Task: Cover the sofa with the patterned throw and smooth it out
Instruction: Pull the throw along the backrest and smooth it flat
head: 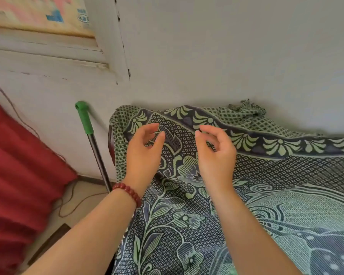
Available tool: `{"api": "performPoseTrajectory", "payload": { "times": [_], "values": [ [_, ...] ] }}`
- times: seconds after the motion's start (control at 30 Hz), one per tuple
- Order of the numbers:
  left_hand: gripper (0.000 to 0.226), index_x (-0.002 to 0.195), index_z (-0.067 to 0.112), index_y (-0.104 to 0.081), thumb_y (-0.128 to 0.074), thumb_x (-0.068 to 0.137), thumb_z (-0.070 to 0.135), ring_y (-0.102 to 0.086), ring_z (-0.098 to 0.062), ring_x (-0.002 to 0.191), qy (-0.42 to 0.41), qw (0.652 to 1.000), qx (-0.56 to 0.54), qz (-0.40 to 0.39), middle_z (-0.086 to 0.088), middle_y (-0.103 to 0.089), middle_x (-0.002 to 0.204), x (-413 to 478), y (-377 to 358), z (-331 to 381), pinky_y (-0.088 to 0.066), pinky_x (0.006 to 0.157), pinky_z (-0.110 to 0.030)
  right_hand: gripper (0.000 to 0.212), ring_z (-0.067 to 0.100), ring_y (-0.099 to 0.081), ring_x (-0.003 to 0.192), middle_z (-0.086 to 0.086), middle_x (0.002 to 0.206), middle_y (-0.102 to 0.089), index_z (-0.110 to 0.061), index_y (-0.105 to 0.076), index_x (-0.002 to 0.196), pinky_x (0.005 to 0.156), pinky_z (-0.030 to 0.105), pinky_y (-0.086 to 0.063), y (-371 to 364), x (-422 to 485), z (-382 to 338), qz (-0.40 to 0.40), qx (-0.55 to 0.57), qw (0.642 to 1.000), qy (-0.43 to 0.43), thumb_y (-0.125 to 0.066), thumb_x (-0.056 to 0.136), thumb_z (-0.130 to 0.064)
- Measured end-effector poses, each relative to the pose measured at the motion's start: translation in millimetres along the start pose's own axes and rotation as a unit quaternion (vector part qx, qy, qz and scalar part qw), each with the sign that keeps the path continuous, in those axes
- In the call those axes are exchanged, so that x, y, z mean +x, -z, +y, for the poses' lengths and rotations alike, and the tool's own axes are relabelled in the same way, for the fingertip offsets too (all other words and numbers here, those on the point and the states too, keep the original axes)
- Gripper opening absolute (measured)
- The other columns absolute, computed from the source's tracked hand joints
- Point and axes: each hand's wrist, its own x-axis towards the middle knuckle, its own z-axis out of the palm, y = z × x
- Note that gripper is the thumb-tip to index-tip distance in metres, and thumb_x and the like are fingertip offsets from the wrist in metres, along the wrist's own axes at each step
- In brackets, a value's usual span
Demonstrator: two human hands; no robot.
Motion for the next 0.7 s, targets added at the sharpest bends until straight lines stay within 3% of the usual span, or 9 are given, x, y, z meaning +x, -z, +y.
{"api": "performPoseTrajectory", "payload": {
  "times": [0.1, 0.37, 0.47, 0.53, 0.6, 0.7],
  "values": [
    [0.034, 0.126, 0.031, -0.053, -0.057, 0.092, 0.028, -0.046, 0.003, 0.12, -0.041, 0.997, 0.064, 0.006, 0.017, -0.054, 0.128, 25, -7, -24, -0.035, 0.1, -0.019, 0.014, 0.007, -0.062, 0.098, 0.001, 0.102, -0.067, -0.015, -0.065, 0.101, 0.072, 0.006, -0.045, -15, 9, 28, -0.019, -0.016, 1.0, -0.003, -0.066, 0.087, -0.013],
    [0.046, 0.134, 0.027, -0.048, -0.061, 0.09, 0.022, -0.044, -0.004, 0.126, -0.063, 0.994, 0.089, 0.005, 0.009, -0.05, 0.137, 47, -14, -52, -0.037, 0.108, -0.03, 0.018, 0.009, -0.061, 0.098, 0.0, 0.101, -0.065, -0.014, -0.065, 0.1, 0.073, 0.013, -0.05, -30, 21, 61, -0.002, -0.041, 0.999, 0.008, -0.071, 0.083, -0.012],
    [0.054, 0.136, 0.018, -0.044, -0.066, 0.086, 0.021, -0.039, -0.011, 0.128, -0.107, 0.974, 0.198, 0.03, 0.001, -0.045, 0.138, 47, -12, -54, -0.031, 0.11, -0.032, 0.027, 0.004, -0.058, 0.091, -0.006, 0.102, -0.058, -0.015, -0.064, 0.103, 0.075, 0.013, -0.05, -30, 22, 67, -0.011, -0.17, 0.982, 0.079, -0.074, 0.08, -0.025],
    [0.056, 0.134, 0.013, -0.044, -0.067, 0.084, 0.025, -0.042, -0.014, 0.123, -0.096, 0.965, 0.239, 0.044, -0.002, -0.046, 0.132, 49, -12, -54, -0.033, 0.108, -0.031, 0.038, 0.011, -0.057, 0.092, -0.002, 0.106, -0.056, -0.011, -0.064, 0.108, 0.08, 0.021, -0.051, -32, 26, 72, -0.033, -0.261, 0.96, 0.093, -0.074, 0.079, -0.033],
    [0.043, 0.123, 0.012, -0.053, -0.066, 0.085, 0.029, -0.047, -0.017, 0.116, -0.082, 0.961, 0.263, 0.042, -0.003, -0.051, 0.122, 53, -12, -55, -0.036, 0.102, -0.029, 0.034, 0.021, -0.058, 0.093, 0.003, 0.104, -0.057, -0.009, -0.067, 0.103, 0.082, 0.035, -0.052, -36, 31, 77, -0.042, -0.32, 0.941, 0.107, -0.073, 0.08, -0.034],
    [0.012, 0.095, 0.019, -0.063, -0.061, 0.089, 0.029, -0.053, -0.02, 0.102, -0.097, 0.949, 0.299, 0.025, 0.001, -0.058, 0.1, 63, -9, -55, -0.039, 0.09, -0.029, 0.01, 0.023, -0.053, 0.088, 0.002, 0.091, -0.059, -0.014, -0.07, 0.085, 0.079, 0.023, -0.036, -43, 35, 76, -0.04, -0.357, 0.924, 0.129, -0.068, 0.085, -0.024]
  ]
}}
